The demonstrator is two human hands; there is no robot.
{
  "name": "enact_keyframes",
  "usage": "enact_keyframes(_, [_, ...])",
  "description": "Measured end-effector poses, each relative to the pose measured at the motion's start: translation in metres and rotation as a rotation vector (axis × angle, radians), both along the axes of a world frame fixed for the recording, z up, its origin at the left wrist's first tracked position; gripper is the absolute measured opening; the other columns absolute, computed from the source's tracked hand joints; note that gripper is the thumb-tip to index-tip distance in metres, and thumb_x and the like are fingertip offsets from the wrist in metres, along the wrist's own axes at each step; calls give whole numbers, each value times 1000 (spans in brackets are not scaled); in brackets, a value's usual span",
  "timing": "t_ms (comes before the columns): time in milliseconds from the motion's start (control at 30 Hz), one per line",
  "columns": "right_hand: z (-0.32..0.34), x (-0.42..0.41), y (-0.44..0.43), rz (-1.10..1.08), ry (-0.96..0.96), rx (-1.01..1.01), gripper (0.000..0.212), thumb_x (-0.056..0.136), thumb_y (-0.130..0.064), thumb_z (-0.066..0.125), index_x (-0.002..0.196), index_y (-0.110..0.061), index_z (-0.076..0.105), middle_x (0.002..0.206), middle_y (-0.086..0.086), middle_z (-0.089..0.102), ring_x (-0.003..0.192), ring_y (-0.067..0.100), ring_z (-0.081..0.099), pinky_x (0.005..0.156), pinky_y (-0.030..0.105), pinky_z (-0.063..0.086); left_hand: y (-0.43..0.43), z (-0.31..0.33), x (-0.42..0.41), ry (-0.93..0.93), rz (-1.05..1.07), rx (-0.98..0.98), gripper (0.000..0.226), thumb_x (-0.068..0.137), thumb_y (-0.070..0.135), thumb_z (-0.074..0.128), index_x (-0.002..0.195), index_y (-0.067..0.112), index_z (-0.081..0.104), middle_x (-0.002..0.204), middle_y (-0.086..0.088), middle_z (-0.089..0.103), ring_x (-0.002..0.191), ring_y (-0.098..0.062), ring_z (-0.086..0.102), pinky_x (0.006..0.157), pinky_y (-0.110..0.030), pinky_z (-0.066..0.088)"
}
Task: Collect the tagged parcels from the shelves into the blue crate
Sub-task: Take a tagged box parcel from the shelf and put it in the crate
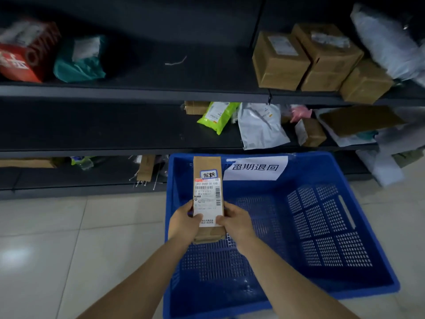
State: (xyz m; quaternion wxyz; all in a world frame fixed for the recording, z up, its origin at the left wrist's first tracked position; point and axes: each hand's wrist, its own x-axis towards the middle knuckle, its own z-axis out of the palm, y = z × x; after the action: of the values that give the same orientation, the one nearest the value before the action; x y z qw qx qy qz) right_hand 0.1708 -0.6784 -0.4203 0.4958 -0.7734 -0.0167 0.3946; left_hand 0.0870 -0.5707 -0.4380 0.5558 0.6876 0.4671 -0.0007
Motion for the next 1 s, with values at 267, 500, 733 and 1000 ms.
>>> enact_keyframes(267, [-122,42,19,103,111,-53,46,86,7,55,121,-22,65,109,-3,69,96,13,65,76,16,53,8,-122,38,146,86,-14,46,92,6,52,133,27,55,114,-1,67,70,-2,54,41,-8,36])
enact_keyframes(500, [-258,68,44,190,209,-93,41,90,-1,55,121,-25,63,114,-3,69,100,16,66,92,33,54,22,-252,64,245,186,-16,48,91,3,49,135,22,54,121,-3,66,84,-15,59,53,-19,40])
enact_keyframes(733, [-388,88,68,226,235,-129,39,93,-2,52,126,-22,60,111,-6,65,99,15,63,88,25,51,37,-371,89,349,219,50,42,94,4,45,129,24,57,124,-4,65,100,-21,62,55,-18,43])
enact_keyframes(1000, [-506,93,92,216,284,-45,46,92,5,52,132,-17,55,129,5,61,112,22,60,102,38,48,60,-478,101,447,145,136,40,94,7,47,131,20,51,126,-8,61,110,-28,60,80,-32,49])
